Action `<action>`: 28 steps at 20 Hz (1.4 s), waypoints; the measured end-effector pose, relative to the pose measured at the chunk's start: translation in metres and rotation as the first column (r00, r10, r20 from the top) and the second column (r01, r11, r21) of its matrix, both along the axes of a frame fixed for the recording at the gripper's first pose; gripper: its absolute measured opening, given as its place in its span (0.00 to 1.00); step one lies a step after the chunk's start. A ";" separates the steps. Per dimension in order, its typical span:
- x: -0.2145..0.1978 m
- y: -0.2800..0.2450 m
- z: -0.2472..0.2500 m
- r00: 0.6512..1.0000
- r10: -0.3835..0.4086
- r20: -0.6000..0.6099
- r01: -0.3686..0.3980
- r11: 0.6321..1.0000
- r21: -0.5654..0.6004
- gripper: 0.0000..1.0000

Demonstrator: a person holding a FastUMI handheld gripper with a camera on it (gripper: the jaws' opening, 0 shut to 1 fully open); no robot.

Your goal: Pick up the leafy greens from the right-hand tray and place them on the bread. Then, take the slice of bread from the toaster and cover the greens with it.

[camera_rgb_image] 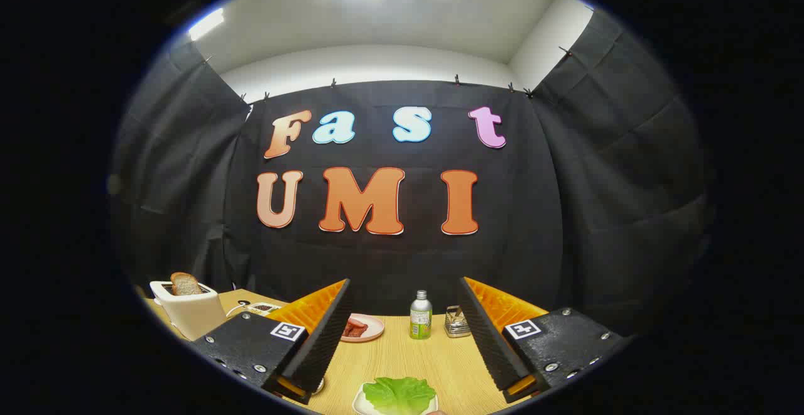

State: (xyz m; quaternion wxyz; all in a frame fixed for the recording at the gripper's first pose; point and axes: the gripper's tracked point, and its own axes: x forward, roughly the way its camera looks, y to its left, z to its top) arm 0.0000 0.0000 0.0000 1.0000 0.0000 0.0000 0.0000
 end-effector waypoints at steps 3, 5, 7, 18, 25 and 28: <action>-0.001 -0.001 0.002 1.000 0.000 0.002 0.000 1.000 0.006 1.00; -0.001 -0.001 0.002 1.000 -0.001 0.001 0.001 1.000 0.006 1.00; -0.002 0.000 0.003 1.000 -0.002 -0.001 0.002 1.000 0.003 1.00; 0.000 0.007 -0.004 0.999 0.031 -0.035 -0.031 1.000 -0.001 1.00; 0.013 0.007 -0.057 0.963 0.076 -0.257 -0.070 0.997 0.032 1.00; 0.018 0.011 -0.090 0.911 0.119 -0.396 -0.095 0.992 0.081 1.00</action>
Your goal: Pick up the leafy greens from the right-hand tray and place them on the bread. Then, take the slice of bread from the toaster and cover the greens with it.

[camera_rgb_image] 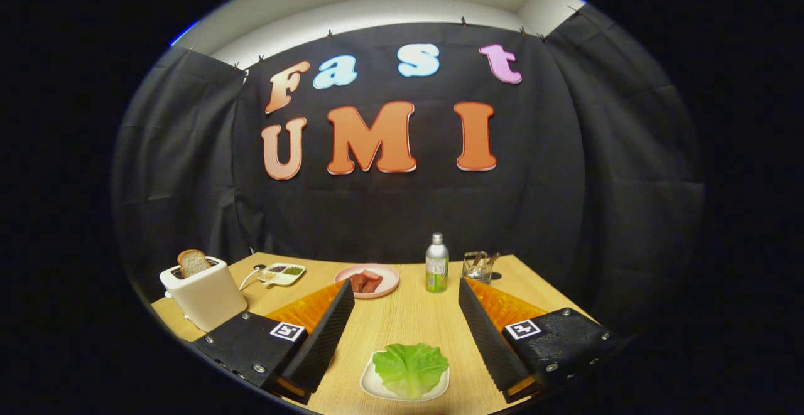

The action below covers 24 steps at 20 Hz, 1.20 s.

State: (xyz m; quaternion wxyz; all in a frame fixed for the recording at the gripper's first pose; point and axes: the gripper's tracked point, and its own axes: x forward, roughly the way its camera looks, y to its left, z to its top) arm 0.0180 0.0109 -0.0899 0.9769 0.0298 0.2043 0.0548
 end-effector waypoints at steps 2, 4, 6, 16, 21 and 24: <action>0.000 0.000 -0.020 0.996 0.016 -0.093 -0.014 1.000 0.015 1.00; 0.001 0.000 -0.038 0.985 0.026 -0.172 -0.025 1.000 0.007 1.00; -0.001 0.000 -0.056 0.969 0.042 -0.243 -0.046 0.999 -0.014 1.00; -0.017 0.005 -0.140 0.817 0.102 -0.568 -0.163 0.985 -0.059 0.98; -0.023 0.003 -0.174 0.742 0.095 -0.664 -0.182 0.981 -0.064 0.97; -0.028 0.005 -0.189 0.699 0.090 -0.709 -0.187 0.981 -0.060 0.97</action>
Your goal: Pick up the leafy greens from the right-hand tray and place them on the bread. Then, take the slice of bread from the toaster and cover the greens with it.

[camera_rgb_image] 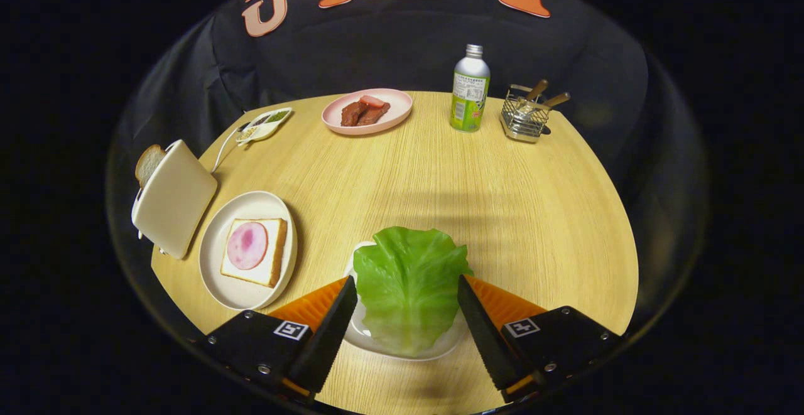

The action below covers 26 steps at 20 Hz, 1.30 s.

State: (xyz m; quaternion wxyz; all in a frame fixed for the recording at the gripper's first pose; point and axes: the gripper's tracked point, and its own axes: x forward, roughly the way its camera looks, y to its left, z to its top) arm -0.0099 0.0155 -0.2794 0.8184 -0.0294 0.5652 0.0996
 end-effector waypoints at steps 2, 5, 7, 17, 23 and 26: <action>-0.003 -0.002 -0.010 0.999 -0.002 -0.034 0.002 1.000 -0.006 0.97; -0.008 -0.002 -0.025 0.996 -0.002 -0.089 0.002 1.000 -0.005 0.94; -0.010 -0.005 -0.037 0.993 -0.006 -0.116 0.004 1.000 -0.020 0.90; -0.007 0.000 -0.046 0.996 0.046 -0.083 -0.051 0.997 -0.062 0.52; -0.007 0.006 -0.042 0.995 0.092 -0.044 -0.095 0.992 -0.083 0.12; -0.005 0.011 -0.032 0.996 0.085 -0.018 -0.086 0.994 -0.062 0.10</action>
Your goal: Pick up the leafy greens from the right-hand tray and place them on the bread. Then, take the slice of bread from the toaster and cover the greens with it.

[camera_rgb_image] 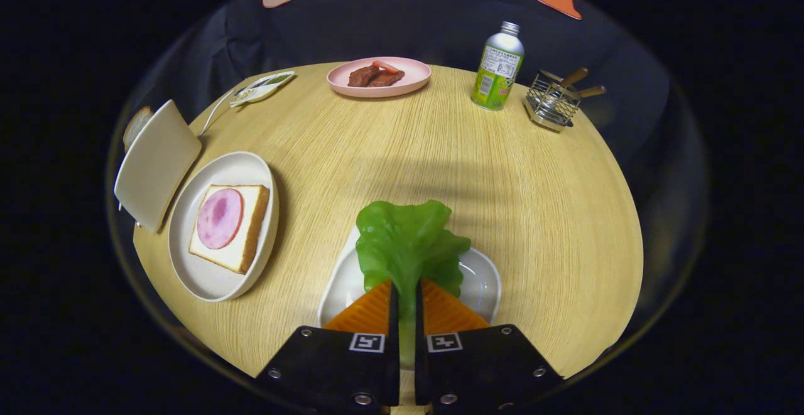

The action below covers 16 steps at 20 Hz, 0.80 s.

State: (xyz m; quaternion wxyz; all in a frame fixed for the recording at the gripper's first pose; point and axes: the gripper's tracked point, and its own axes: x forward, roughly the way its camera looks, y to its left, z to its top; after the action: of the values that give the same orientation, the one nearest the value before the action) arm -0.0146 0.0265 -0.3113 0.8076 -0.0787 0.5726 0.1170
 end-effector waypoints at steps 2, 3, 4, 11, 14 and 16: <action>0.003 0.001 0.009 1.000 -0.010 0.019 0.010 1.000 0.012 0.10; 0.004 0.002 0.013 0.999 -0.014 0.029 0.013 1.000 0.018 0.10; 0.004 0.004 0.018 0.999 -0.018 0.034 0.017 0.999 0.030 0.10; 0.003 0.049 0.047 0.998 0.028 0.062 -0.037 0.990 0.137 0.10; 0.005 0.073 0.054 0.995 0.062 0.076 -0.074 0.983 0.166 0.10; 0.006 0.090 0.059 0.993 0.083 0.082 -0.098 0.976 0.192 0.10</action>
State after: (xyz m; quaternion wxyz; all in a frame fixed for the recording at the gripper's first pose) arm -0.0084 0.1170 -0.2526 0.8259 -0.0291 0.5239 0.2065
